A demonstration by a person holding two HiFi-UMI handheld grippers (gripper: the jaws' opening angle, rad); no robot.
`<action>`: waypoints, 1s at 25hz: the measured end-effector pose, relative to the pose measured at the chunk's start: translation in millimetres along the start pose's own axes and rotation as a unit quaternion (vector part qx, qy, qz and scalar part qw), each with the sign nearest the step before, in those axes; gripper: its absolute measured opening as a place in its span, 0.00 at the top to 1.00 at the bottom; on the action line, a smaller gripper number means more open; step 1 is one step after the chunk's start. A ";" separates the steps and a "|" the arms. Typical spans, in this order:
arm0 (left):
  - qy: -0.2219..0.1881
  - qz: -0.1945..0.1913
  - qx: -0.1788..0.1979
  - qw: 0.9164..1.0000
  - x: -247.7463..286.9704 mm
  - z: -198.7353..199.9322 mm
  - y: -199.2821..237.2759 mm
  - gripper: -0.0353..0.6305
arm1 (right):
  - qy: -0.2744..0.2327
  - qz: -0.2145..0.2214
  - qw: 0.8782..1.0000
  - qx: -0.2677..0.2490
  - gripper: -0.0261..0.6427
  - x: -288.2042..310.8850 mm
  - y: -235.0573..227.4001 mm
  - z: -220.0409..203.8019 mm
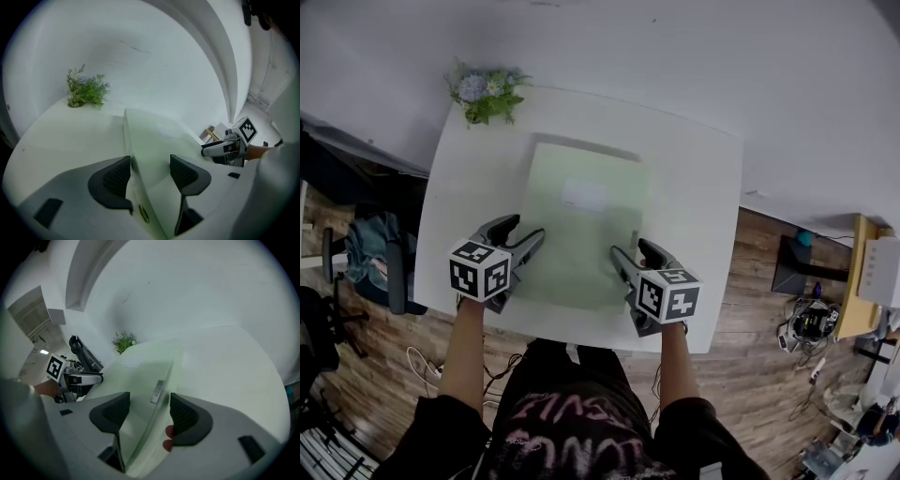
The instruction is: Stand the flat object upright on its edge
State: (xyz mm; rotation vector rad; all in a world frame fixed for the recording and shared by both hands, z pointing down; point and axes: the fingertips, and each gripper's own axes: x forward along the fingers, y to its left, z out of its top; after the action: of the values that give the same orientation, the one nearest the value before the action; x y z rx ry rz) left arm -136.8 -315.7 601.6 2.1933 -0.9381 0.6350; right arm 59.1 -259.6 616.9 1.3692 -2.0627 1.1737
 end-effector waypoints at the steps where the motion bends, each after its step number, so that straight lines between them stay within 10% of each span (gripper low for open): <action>1: 0.003 -0.002 -0.003 1.000 0.7 -0.3 -0.1 0.53 | 0.003 0.000 1.000 0.000 0.57 0.6 0.2 0.3; 25: -0.009 0.012 0.033 0.999 -3.4 8.2 -8.6 0.55 | -0.015 -0.010 0.999 -0.032 0.57 -5.6 2.4 9.2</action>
State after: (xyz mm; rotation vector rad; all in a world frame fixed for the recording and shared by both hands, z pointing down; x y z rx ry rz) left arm -131.1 -315.6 590.7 2.2513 -0.9673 0.6674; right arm 60.5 -263.6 606.8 1.3816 -2.0844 1.0752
